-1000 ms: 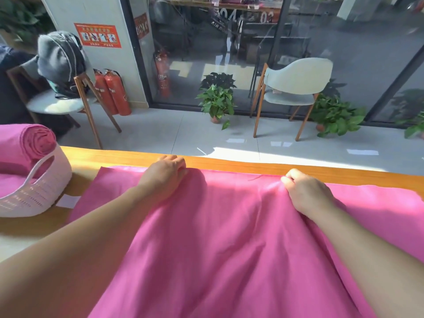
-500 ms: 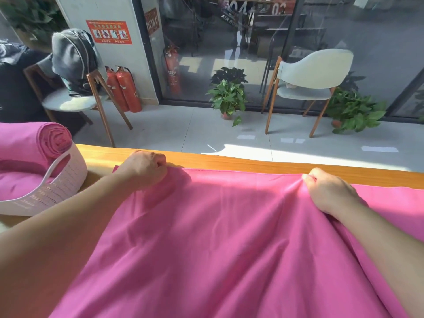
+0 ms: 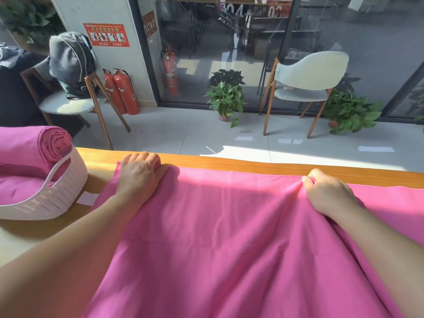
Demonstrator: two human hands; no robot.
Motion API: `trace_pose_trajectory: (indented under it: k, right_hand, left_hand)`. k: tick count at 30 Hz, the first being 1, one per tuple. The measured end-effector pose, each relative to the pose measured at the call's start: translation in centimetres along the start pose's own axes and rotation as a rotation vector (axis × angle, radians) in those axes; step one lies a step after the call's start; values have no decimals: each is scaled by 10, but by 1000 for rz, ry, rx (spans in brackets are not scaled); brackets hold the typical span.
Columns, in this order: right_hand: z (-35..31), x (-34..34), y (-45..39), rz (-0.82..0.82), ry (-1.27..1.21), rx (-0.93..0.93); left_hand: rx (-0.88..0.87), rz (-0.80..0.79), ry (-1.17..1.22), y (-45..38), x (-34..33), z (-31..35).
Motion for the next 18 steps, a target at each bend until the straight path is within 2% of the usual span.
trace_pose_trajectory:
  k: [6, 9, 13, 18]
  right_hand:
    - [-4, 2, 2, 1, -10, 6]
    - [-2, 2, 2, 6, -4, 5]
    - [-3, 2, 2, 6, -13, 13]
    - [-1, 2, 3, 7, -1, 16]
  left_hand:
    - [-33, 83, -141, 1, 16, 22]
    - [52, 91, -96, 9, 22, 44]
    - [238, -77, -41, 26, -7, 33]
    - [315, -192, -7, 39, -31, 15]
Point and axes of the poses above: each hand's wrist, its own y-axis away from the middle knuckle, its own x-axis out of the back of the hand, z = x × y, the point moved 10 cm from there along -y, towards the middle knuckle, and after that the axes turned 10 degrees about y, right-handed, at the moved point
